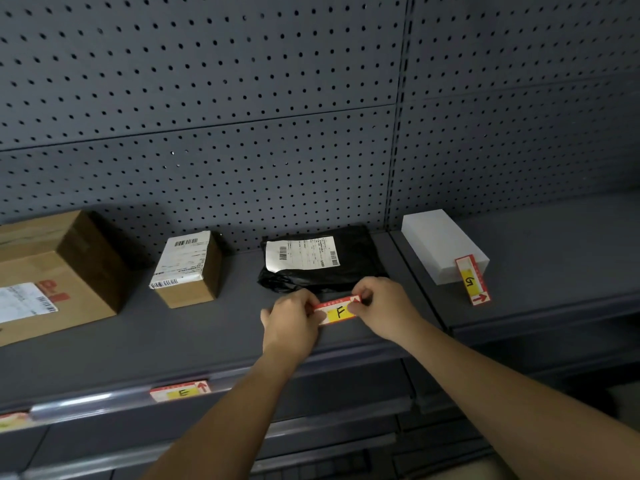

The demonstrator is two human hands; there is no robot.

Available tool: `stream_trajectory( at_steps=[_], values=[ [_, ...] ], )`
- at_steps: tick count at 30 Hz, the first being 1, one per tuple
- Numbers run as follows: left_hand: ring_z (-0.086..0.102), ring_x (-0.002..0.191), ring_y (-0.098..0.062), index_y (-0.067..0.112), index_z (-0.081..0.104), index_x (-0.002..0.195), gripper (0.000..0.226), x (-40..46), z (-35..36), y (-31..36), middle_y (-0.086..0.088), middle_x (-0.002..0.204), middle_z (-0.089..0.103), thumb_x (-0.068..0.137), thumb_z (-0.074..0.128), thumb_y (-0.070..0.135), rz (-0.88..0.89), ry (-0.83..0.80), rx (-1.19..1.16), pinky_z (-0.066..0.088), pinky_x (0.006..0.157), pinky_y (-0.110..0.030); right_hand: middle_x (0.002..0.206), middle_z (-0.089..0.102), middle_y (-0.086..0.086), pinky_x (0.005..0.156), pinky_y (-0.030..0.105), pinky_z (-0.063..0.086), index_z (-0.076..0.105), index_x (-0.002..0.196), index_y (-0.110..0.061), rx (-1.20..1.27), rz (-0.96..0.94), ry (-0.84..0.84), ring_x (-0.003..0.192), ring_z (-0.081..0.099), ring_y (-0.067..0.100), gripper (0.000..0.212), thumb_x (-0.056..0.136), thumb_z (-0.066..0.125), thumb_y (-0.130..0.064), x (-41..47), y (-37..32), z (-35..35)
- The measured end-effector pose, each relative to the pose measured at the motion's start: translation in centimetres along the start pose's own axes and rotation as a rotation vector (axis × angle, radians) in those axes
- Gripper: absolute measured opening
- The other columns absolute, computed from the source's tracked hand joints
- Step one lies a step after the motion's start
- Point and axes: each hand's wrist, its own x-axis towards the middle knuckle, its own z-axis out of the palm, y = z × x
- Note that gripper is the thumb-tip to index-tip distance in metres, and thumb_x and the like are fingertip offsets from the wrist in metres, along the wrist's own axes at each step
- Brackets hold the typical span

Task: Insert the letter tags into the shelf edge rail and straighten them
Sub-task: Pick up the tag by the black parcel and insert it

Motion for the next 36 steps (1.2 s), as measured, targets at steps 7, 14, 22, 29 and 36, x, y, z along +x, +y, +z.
stream_trajectory(
  at_steps=[7, 14, 22, 29, 36],
  values=[
    [0.051, 0.093, -0.009, 0.032, 0.061, 0.097, 0.014, -2.0, -0.9, -0.1, 0.015, 0.095, 0.061, 0.085, 0.068, 0.032, 0.162, 0.203, -0.01, 0.025, 0.075, -0.034, 0.08, 0.067, -0.01, 0.067, 0.018, 0.049, 0.067, 0.084, -0.025, 0.076, -0.046, -0.009, 0.074, 0.062, 0.002, 0.006, 0.085, 0.072, -0.024, -1.9, -0.8, -2.1],
    [0.048, 0.08, -0.018, 0.024, 0.069, 0.101, 0.016, -7.7, 1.2, -2.8, 0.006, 0.088, 0.058, 0.085, 0.068, 0.027, 0.638, 0.317, 0.109, 0.03, 0.07, -0.034, 0.083, 0.067, -0.008, 0.073, 0.022, 0.053, 0.064, 0.087, -0.027, 0.18, -0.023, 0.06, 0.078, 0.062, 0.002, 0.01, 0.085, 0.071, -0.02, -5.0, 0.1, -3.5],
    [0.045, 0.085, -0.024, 0.02, 0.064, 0.123, 0.043, -8.0, 3.4, -4.8, -0.002, 0.098, 0.06, 0.081, 0.068, 0.015, 0.786, 0.326, 0.332, 0.032, 0.075, -0.039, 0.083, 0.068, -0.008, 0.075, 0.027, 0.056, 0.064, 0.086, -0.029, 0.211, 0.027, 0.067, 0.079, 0.064, 0.003, 0.01, 0.086, 0.069, -0.022, -6.8, 0.3, -3.3],
    [0.048, 0.087, -0.025, 0.012, 0.065, 0.12, 0.041, -8.0, 4.2, -5.0, -0.006, 0.104, 0.062, 0.083, 0.049, 0.007, 0.85, 0.293, 0.329, 0.032, 0.074, -0.039, 0.083, 0.068, -0.008, 0.076, 0.026, 0.054, 0.065, 0.087, -0.028, 0.218, 0.023, 0.018, 0.079, 0.063, 0.003, 0.011, 0.086, 0.07, -0.018, -7.0, 0.3, -3.5],
    [0.048, 0.089, -0.023, 0.017, 0.066, 0.117, 0.04, -8.3, 3.9, -4.8, -0.001, 0.103, 0.061, 0.08, 0.054, 0.008, 0.821, 0.242, 0.217, 0.033, 0.077, -0.038, 0.086, 0.064, -0.011, 0.07, 0.017, 0.048, 0.061, 0.088, -0.032, 0.131, -0.037, -0.082, 0.08, 0.059, -0.003, 0.015, 0.088, 0.067, -0.018, -7.3, 0.4, -3.7]
  ],
)
